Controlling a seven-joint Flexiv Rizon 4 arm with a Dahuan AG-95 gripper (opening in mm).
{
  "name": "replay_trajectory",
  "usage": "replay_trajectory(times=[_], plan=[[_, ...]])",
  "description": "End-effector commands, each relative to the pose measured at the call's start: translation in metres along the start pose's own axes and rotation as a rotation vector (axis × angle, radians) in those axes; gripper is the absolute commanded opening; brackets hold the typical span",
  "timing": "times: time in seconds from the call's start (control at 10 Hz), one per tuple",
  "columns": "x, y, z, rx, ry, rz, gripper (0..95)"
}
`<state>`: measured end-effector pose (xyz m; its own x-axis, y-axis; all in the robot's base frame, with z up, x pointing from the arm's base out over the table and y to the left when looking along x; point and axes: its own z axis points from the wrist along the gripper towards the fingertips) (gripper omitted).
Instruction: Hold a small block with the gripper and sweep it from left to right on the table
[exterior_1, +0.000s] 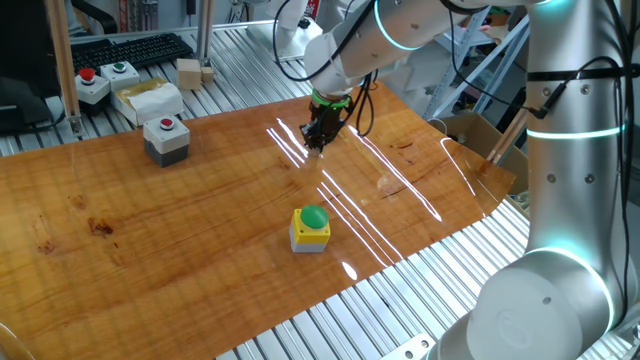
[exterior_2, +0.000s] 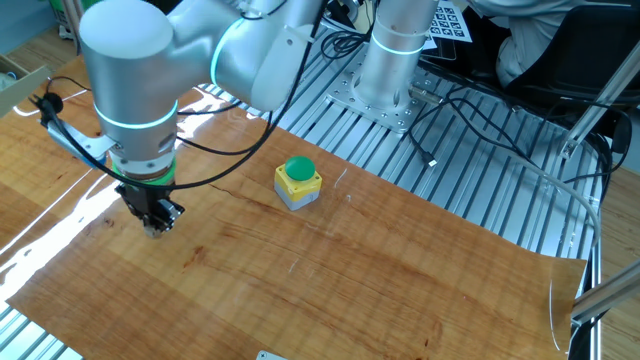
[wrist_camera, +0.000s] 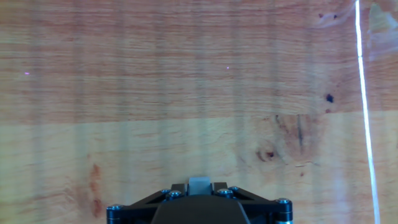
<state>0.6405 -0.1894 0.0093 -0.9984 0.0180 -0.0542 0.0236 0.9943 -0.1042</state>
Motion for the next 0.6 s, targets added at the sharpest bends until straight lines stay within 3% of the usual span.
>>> replay_trajectory(times=[0.1, 0.6], plan=[[0.000, 0.010, 0.008, 0.005, 0.002, 0.015, 0.0], [0.000, 0.030, 0.002, 0.012, 0.014, 0.061, 0.0]])
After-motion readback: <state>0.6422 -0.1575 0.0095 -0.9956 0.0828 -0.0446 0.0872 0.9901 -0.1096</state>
